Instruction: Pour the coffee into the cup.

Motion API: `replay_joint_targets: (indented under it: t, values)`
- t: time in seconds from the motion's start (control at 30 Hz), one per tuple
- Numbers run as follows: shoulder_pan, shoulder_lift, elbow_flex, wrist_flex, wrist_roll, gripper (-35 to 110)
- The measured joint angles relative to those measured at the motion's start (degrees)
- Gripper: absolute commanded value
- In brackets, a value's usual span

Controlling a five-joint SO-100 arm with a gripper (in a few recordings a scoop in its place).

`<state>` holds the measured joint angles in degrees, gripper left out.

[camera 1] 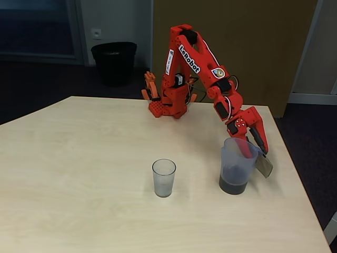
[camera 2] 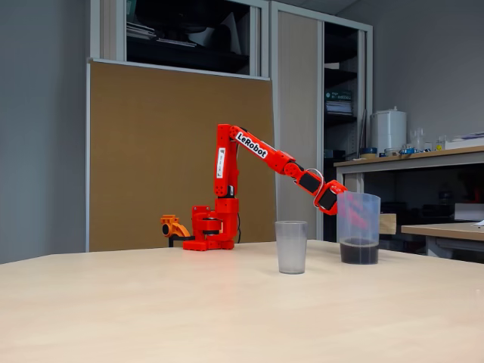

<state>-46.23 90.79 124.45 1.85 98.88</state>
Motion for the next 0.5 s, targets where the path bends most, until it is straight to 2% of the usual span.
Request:
replay_joint_targets:
  t: [0.5]
  values:
    - [0.62,-2.02,-1.41,-1.85,-6.33,17]
